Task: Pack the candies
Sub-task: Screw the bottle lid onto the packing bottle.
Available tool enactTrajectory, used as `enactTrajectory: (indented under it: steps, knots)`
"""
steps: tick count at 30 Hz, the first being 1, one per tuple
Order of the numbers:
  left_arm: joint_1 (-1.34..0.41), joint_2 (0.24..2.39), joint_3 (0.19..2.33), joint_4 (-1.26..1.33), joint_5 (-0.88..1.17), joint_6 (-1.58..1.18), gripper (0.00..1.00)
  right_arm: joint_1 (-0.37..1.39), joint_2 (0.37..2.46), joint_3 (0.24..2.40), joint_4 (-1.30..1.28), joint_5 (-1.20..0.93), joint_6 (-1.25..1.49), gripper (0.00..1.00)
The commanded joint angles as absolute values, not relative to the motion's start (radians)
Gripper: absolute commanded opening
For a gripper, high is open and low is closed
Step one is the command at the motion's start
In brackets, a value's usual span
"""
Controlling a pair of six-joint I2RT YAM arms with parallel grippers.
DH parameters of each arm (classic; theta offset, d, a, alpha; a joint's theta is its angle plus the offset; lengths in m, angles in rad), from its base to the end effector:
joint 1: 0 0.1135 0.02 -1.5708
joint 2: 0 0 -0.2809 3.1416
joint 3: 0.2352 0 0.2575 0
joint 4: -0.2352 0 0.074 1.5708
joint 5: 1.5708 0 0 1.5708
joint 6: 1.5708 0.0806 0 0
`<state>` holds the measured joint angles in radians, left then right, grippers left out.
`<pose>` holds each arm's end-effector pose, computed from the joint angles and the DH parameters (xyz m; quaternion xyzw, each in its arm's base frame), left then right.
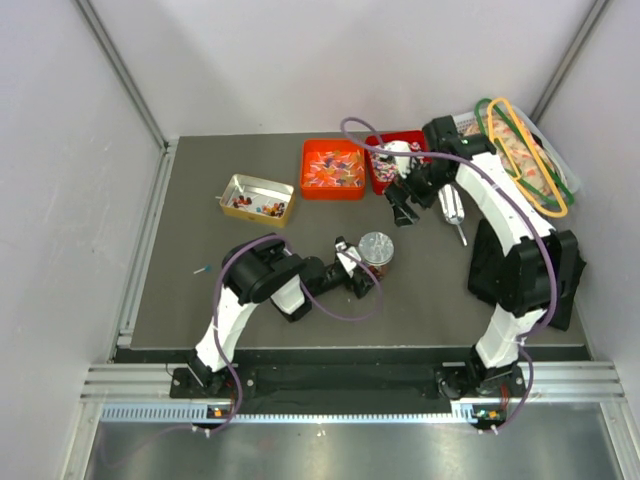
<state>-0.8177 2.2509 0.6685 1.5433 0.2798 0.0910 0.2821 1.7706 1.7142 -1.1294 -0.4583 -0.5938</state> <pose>0.2608 -0.3108 0.0749 0.4001 0.5989 -0.3379 0.6058 0.3590 0.1412 0.2990 -0.4447 0.8472 0.1913 0.2187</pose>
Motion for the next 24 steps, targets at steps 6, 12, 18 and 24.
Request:
enactTrajectory:
  steps: [6,12,18,24]
  knots:
    - [-0.81,2.319,0.666,1.642,0.356,0.103,0.99,0.367,1.796,1.928,-1.342,-0.273,-0.667,0.98]
    - [-0.807,2.322,0.692,1.577,0.417,0.117,0.98,0.374,1.789,1.939,-1.364,-0.304,-0.66,0.97]
    - [-0.802,2.322,0.71,1.534,0.41,0.097,0.99,0.399,1.789,1.916,-1.352,-0.298,-0.684,0.97]
    - [-0.792,2.327,0.716,1.54,0.422,0.074,0.86,0.451,1.776,1.864,-1.344,-0.284,-0.719,0.96]
